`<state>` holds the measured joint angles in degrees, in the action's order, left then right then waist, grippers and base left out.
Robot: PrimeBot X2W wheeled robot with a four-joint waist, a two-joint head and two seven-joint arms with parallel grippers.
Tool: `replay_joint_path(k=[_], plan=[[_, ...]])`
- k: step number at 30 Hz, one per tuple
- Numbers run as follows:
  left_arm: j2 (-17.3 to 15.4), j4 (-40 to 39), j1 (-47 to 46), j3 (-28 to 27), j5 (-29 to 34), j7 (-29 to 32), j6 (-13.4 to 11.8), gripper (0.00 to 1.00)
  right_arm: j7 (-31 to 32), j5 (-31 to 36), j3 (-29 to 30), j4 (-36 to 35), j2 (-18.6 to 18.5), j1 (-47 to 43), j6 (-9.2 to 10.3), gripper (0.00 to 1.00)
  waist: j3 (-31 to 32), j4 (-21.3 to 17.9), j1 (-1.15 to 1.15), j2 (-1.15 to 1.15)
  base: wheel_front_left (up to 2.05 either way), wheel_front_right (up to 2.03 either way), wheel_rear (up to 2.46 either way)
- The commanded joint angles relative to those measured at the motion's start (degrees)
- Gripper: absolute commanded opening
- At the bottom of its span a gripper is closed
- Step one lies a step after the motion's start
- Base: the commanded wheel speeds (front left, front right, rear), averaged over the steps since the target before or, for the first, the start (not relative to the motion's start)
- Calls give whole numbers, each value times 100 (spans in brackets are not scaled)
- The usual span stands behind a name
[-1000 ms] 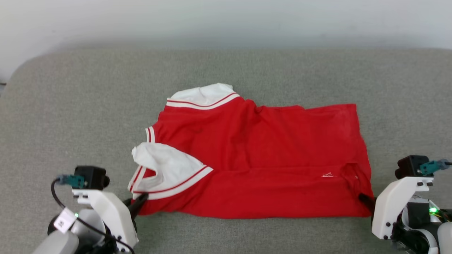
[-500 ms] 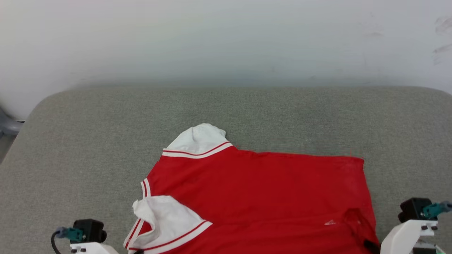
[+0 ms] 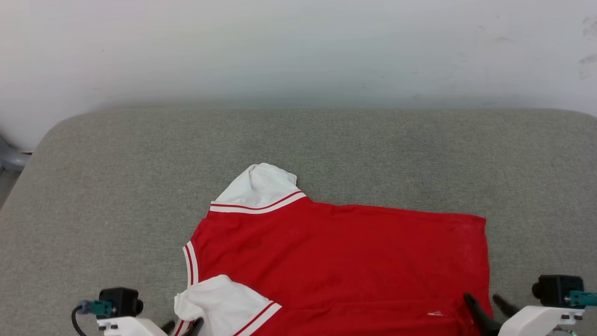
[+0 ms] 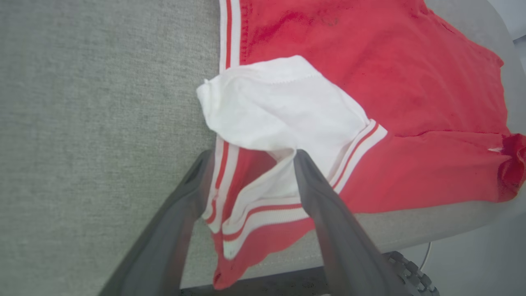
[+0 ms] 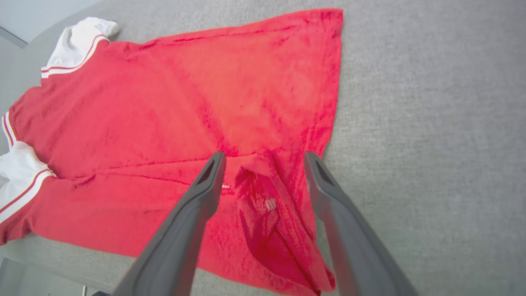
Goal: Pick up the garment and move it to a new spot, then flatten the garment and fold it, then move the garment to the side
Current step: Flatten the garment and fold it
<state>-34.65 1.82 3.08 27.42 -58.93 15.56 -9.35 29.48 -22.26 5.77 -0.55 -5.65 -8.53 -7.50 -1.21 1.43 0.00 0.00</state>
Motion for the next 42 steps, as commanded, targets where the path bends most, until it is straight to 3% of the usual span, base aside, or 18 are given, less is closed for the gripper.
replay_joint_path(k=[1,5,11,18,21,25,30,35,42], plan=[[-15,9,-91,-11,66,-58,45,100,-168,-13,-17,-6,-23,63,3,100,-14,-11,0,0,0,0,0],[0,-35,-437,-134,494,-632,30,100,-1228,199,4,-49,-47,288,3,100,-63,-34,0,0,0,0,0],[151,-74,-896,-255,1199,-1692,-25,100,-2202,580,-6,-235,24,656,3,100,-227,-111,0,0,0,0,0],[352,-159,-1445,-375,1785,-2666,-77,100,-2594,839,101,-684,182,1061,3,100,-827,-210,0,0,0,0,0],[422,-71,-1729,-422,1931,-2812,-89,100,-2609,920,130,-852,224,1246,3,100,-1134,-266,0,0,0,0,0],[485,152,-2234,-462,1934,-2823,74,100,-2625,958,145,-1024,264,1484,3,100,-1524,-362,0,0,0,0,0],[420,590,-3016,-374,1665,-2442,682,100,-2626,982,107,-1014,278,1713,3,100,-1854,-545,0,0,0,0,0],[149,1159,-3742,-157,1275,-1298,1273,100,-2737,820,45,-859,281,1845,3,100,-2062,-766,0,0,0,0,0],[-298,1750,-4456,105,518,731,1566,100,-2946,615,-34,-591,281,1907,3,100,-2253,-1056,0,0,0,0,0]])
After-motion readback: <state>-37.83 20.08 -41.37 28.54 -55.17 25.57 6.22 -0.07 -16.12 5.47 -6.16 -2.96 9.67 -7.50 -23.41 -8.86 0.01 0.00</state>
